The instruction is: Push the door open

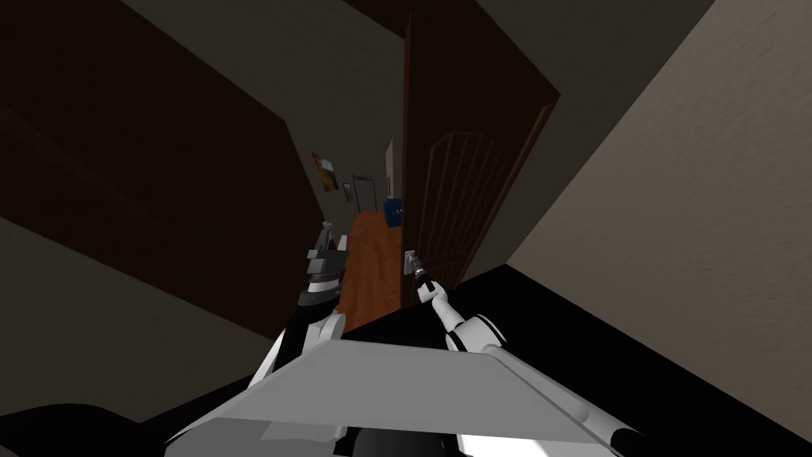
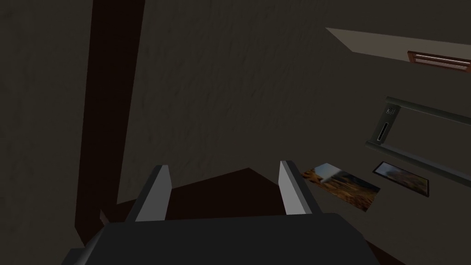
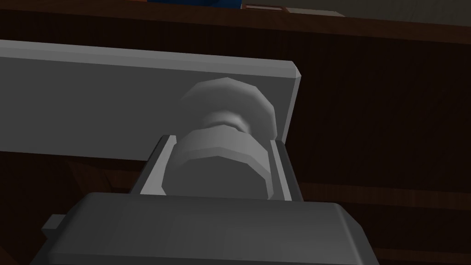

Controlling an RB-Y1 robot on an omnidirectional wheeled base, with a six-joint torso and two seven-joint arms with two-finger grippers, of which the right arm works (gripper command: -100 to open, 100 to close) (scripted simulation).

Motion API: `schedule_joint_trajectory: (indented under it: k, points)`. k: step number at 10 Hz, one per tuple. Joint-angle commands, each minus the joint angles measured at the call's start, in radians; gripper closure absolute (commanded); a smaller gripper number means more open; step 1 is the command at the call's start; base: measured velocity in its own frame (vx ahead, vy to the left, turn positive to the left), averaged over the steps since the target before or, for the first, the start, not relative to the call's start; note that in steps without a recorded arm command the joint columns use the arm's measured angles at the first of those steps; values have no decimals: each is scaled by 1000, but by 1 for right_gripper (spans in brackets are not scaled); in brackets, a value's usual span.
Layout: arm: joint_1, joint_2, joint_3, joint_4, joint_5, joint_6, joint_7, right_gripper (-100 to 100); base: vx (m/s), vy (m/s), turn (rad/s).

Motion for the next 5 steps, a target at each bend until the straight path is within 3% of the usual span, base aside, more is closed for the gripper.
schedule_joint_trajectory:
  k: [1, 5]
  points:
    - [-8, -16, -13, -5, -4, -6, 4, 100, 127, 133, -34]
    - [-5, -46, -48, -4, -17, -6, 16, 100, 156, 157, -54]
